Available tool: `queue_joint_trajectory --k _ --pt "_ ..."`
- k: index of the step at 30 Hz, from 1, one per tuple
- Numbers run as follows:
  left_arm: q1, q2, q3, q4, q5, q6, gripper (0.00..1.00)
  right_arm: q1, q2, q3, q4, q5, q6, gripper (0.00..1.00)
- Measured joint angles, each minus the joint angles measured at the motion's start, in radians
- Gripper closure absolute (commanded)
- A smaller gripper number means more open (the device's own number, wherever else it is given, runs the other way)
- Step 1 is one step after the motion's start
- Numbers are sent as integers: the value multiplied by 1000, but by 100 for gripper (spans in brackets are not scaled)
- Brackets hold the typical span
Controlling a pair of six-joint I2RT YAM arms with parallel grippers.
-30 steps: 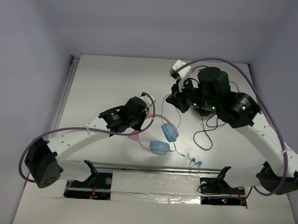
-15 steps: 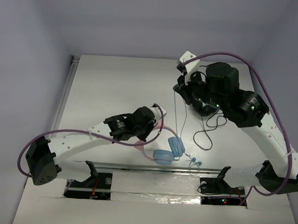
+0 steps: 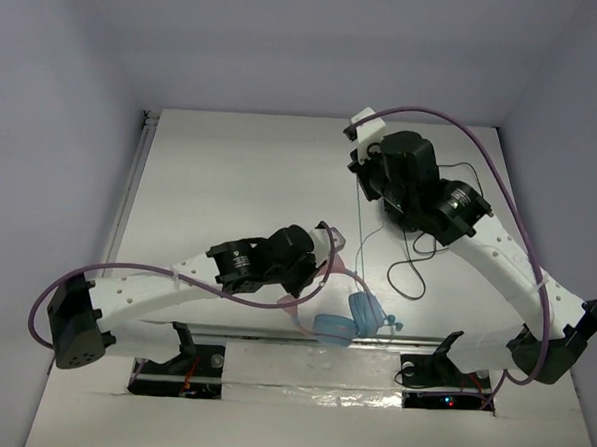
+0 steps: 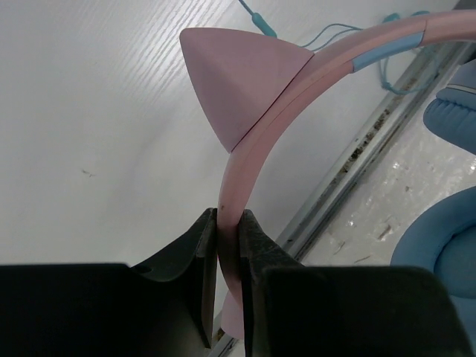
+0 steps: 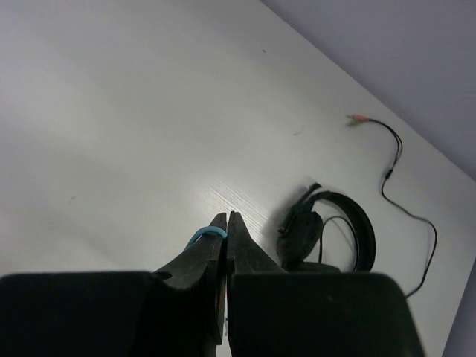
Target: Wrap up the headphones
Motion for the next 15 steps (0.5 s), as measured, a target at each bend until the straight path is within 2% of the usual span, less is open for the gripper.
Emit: queue_joint_trajectory --k 9,15 --pt "2 -185 -43 69 141 0 100 -58 -96 -258 192 61 114 100" --pt "3 -216 -13 158 216 -3 100 -60 -131 -389 299 27 222 100"
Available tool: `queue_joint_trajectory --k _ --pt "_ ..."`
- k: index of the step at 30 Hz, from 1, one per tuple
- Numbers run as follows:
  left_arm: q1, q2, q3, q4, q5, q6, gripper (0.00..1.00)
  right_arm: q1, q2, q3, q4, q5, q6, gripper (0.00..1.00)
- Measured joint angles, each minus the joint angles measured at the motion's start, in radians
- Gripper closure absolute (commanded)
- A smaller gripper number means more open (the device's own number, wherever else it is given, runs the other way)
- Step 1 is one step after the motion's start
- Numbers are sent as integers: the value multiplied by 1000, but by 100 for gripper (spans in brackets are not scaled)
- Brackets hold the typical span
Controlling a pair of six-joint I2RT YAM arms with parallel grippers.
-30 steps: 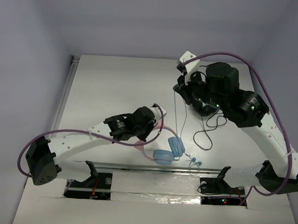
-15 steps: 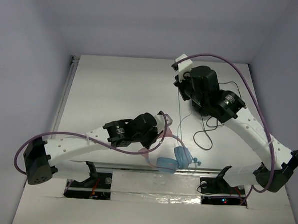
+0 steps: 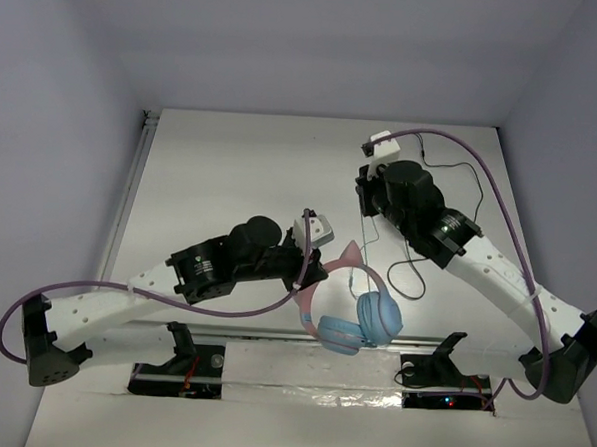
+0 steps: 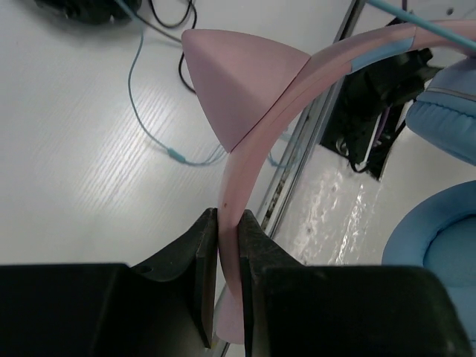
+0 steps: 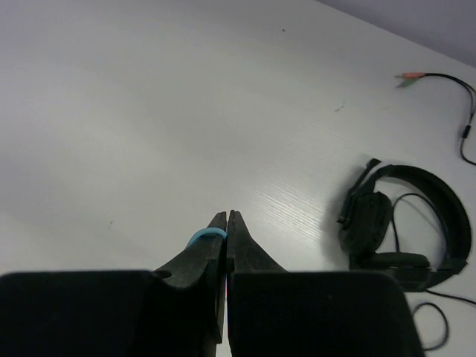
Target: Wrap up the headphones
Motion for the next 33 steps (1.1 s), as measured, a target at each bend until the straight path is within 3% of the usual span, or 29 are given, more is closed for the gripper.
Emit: queue_joint_trajectory --k 9,22,33 --pt "6 -82 17 149 -5 -35 100 -10 -121 -173 179 -130 135 100" --pt "27 -178 42 255 -236 -146 100 -45 -237 -324 367 -253 261 100" --pt "52 -173 -18 447 -301 -276 100 -45 -244 -543 766 -535 394 96"
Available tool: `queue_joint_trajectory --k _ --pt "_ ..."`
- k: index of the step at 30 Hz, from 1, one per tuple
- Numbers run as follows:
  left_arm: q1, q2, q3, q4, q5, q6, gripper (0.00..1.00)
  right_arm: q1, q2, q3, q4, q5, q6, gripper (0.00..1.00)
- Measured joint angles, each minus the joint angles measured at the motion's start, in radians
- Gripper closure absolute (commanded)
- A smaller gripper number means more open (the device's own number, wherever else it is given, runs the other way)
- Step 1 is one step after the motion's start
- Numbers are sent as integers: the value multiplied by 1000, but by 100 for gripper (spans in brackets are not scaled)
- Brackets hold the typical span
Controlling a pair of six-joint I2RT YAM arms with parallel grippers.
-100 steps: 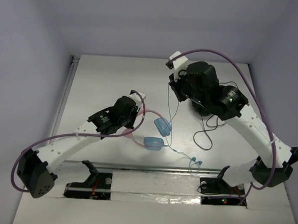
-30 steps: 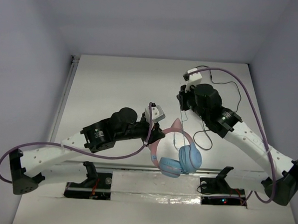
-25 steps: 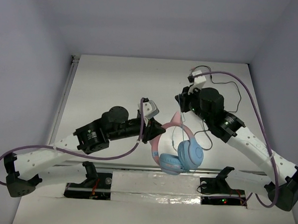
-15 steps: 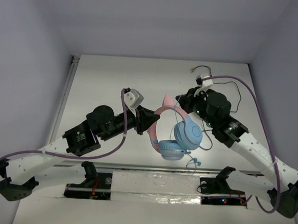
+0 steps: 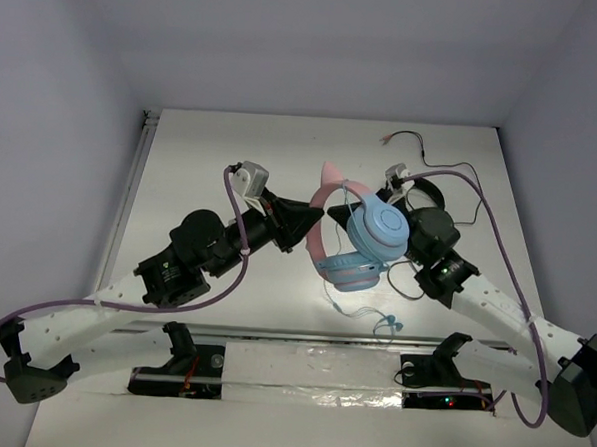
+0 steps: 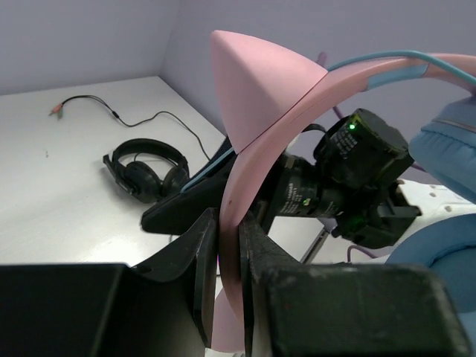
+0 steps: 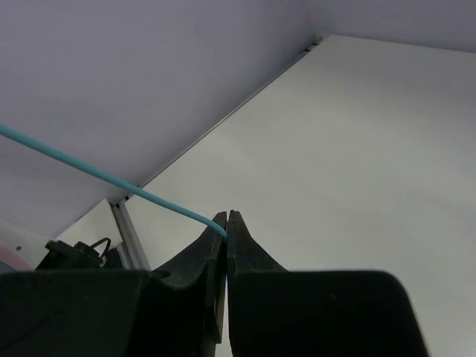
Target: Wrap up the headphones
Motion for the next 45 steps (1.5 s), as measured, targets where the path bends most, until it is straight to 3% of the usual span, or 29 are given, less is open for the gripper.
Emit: queue_joint_trajectory --k 9,22,25,26,27,30,38,45 --pt "8 68 116 -48 0 -30 100 0 142 0 148 -90 10 71" --pt "11 100 288 -188 -42 -37 100 0 241 -79 299 -211 52 66" --pt "11 121 324 -232 -41 -39 100 0 274 -84 345 -244 68 71" --pt "11 126 332 -242 -42 -40 100 0 287 -85 361 -259 76 76" --pt "11 130 343 -258 -43 -40 100 0 298 -85 374 -272 83 89" --pt "13 144 387 -325 -64 -37 100 0 307 -100 406 -290 101 100" --pt "31 155 441 -399 -228 -13 100 0 257 -181 463 -311 143 100" --pt "57 216 441 -360 -369 47 100 0 257 -231 555 -379 231 90"
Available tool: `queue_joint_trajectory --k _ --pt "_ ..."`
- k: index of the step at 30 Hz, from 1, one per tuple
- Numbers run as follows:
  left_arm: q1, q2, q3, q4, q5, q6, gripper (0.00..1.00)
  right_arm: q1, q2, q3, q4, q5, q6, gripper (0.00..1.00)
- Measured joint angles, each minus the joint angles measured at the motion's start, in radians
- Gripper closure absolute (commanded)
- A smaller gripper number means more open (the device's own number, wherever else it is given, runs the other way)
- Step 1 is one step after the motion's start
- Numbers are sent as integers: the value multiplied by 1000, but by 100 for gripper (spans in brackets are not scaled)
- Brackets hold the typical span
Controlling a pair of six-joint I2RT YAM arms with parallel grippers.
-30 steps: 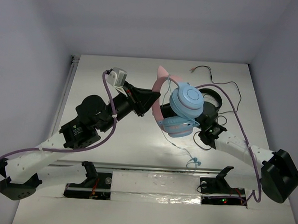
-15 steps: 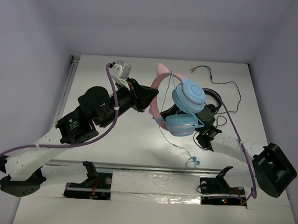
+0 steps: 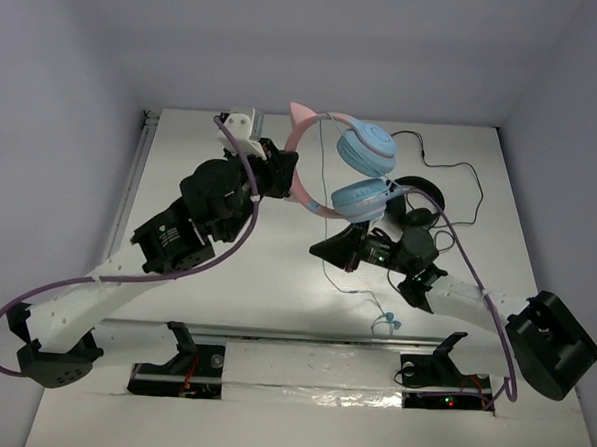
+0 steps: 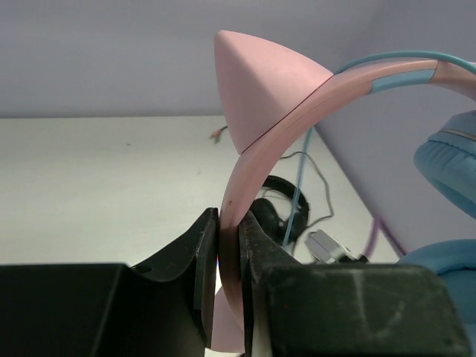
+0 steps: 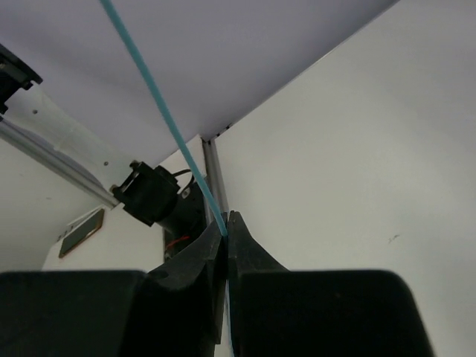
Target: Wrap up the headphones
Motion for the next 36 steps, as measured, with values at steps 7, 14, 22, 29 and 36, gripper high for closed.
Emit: queue_joint_trajectory --k 7,14,22,29,36 --pt "76 81 13 8 -98 77 100 27 -3 -31 63 -72 79 87" --pt "120 84 8 32 -228 144 100 105 -58 -64 81 -84 132 87" --pt "174 125 4 45 -306 198 100 237 -78 -80 85 -67 166 87" --pt "211 125 -36 16 -357 235 100 280 -304 -61 -184 -10 133 100" --pt "212 124 -141 -78 -363 244 100 284 -446 166 -692 94 31 100"
